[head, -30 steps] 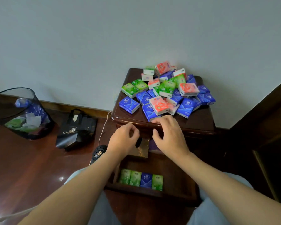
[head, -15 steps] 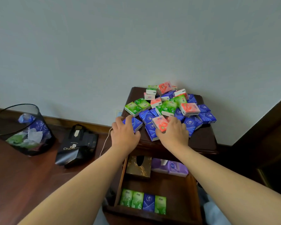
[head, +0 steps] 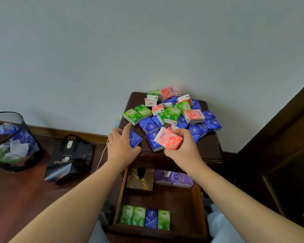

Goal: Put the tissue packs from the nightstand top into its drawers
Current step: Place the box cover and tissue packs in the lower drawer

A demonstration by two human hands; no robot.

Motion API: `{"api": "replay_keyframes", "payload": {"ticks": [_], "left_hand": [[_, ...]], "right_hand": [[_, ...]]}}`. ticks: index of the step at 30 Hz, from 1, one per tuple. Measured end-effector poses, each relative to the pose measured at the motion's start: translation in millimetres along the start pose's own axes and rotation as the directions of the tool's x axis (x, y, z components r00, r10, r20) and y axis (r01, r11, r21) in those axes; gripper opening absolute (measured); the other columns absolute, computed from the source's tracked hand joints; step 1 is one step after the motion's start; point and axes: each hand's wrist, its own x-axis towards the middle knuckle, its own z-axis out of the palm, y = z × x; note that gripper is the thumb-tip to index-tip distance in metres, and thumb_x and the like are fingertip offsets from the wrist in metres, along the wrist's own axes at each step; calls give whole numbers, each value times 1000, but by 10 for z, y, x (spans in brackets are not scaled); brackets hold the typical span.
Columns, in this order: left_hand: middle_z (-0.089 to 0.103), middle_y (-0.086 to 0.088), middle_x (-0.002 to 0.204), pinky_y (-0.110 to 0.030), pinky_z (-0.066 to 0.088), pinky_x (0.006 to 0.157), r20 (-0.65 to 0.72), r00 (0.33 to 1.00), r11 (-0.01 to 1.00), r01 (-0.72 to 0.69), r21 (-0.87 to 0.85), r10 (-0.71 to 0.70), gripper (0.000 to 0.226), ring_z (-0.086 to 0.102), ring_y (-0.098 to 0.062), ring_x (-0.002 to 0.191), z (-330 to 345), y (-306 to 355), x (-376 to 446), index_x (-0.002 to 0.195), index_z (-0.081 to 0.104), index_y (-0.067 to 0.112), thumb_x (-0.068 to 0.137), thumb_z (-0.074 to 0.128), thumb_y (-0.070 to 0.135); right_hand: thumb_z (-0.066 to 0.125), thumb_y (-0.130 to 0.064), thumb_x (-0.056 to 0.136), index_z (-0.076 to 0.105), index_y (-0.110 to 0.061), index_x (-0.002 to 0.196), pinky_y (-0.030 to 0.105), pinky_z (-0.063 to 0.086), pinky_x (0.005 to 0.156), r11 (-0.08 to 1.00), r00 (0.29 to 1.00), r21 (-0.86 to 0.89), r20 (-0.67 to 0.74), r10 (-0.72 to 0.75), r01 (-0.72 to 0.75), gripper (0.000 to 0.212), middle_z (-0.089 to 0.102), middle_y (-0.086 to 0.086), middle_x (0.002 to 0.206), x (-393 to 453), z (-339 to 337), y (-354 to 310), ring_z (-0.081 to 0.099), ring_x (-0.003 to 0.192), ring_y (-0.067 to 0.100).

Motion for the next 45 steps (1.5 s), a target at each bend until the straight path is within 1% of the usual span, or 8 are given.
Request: {"api": "replay_keyframes", "payload": {"ticks": [3, 7, 12, 18, 26, 30, 37, 45], "left_hand": [[26, 3, 130, -43, 49, 105, -34, 999, 989, -17, -149, 12, 99, 37, -26, 128, -19, -30, -288, 152, 29, 33, 69, 83, 31], [20, 14, 122, -28, 46, 106, -41, 988, 942, -156, -297, 151, 90, 39, -17, 125, 28, -95, -720, 140, 39, 29, 63, 81, 9], [37, 11, 123, -12, 48, 95, 117, 979, 897, -100, -431, 166, 84, 48, 7, 110, 254, -126, -1172, 128, 39, 40, 67, 90, 13], [62, 8, 113, -17, 54, 67, 347, 928, 911, 21, -413, 136, 57, 68, -9, 90, 559, -115, -1436, 108, 45, 51, 81, 87, 23], [68, -1, 105, -46, 58, 83, 487, 870, 940, 95, -327, 82, 25, 68, -21, 87, 1076, -151, -1571, 118, 55, 36, 101, 61, 18], [67, -3, 107, -38, 54, 80, 518, 855, 944, 136, -302, 42, 24, 62, -20, 84, 1307, -247, -1524, 121, 56, 31, 103, 57, 16], [63, 10, 105, -14, 41, 72, 560, 827, 935, 235, -265, -49, 31, 61, -10, 101, 1565, -409, -1453, 126, 59, 22, 97, 70, 19], [65, 6, 119, -21, 46, 85, 635, 768, 936, 280, -212, -85, 31, 60, -14, 116, 1670, -454, -1434, 130, 59, 23, 100, 66, 22]], "right_hand": [[93, -12, 72, 56, -32, 113, 21, 61, 73, 985, 996, 167, 78, 30, -43, 59, 66, -1, 120, -105, 7, 29, 73, 98, 7], [96, -23, 70, 55, -20, 107, 60, 63, 84, 955, 988, 263, 102, 114, -138, 55, 66, 23, 120, -295, -24, 126, 73, 108, 37], [88, -22, 79, 65, -54, 121, 33, 64, 73, 996, 975, 26, 205, 82, -89, 58, 67, 11, 111, -596, -242, 430, 72, 94, 18], [85, -21, 81, 58, -33, 99, 27, 57, 68, 932, 971, -313, 91, 221, -183, 35, 70, -4, 94, -901, -528, 1013, 68, 78, 9], [78, -25, 91, 69, -24, 113, 21, 48, 74, 801, 942, -562, 104, 318, -208, 24, 72, -6, 105, -977, -442, 1759, 69, 95, 13], [74, -17, 94, 66, -23, 116, 33, 54, 87, 746, 913, -633, 148, 380, -207, 24, 69, 1, 115, -813, -281, 2028, 67, 105, 21], [69, -13, 92, 66, -26, 120, 29, 51, 96, 584, 801, -783, 201, 564, -215, 31, 67, 1, 129, -634, 66, 2432, 64, 119, 21], [69, -7, 91, 72, -20, 123, 33, 48, 109, 515, 769, -797, 103, 631, -315, 35, 54, 9, 138, -647, 244, 2672, 60, 125, 29]]}}
